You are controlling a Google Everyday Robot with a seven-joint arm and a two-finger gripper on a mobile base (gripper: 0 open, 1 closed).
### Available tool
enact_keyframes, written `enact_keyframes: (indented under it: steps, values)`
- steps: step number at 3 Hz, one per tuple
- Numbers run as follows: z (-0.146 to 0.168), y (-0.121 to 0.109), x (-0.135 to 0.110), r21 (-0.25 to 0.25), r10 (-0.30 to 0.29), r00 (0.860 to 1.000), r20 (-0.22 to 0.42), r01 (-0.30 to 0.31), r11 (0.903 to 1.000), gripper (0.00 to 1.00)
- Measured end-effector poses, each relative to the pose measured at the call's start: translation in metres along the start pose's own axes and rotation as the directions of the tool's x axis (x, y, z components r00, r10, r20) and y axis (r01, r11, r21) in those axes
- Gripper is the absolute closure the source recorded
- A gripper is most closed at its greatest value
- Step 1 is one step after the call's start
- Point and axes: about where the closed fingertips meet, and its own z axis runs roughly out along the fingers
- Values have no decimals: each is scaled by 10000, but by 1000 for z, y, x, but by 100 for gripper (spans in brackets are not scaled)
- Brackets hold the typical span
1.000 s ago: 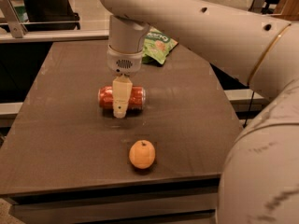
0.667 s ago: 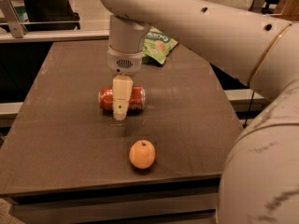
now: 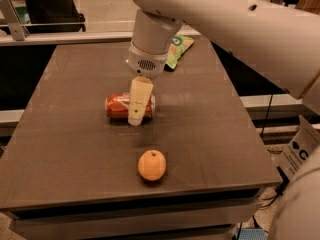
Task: Knock coke can over
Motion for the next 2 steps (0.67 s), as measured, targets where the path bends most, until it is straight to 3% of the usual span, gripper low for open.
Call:
enact_keyframes:
  steps: [1, 2]
  values:
    - [-28, 0, 22, 722, 623, 9955, 718, -675, 9951, 0]
    - [-56, 7, 43, 1399, 981, 9788, 1797, -1241, 9824, 0]
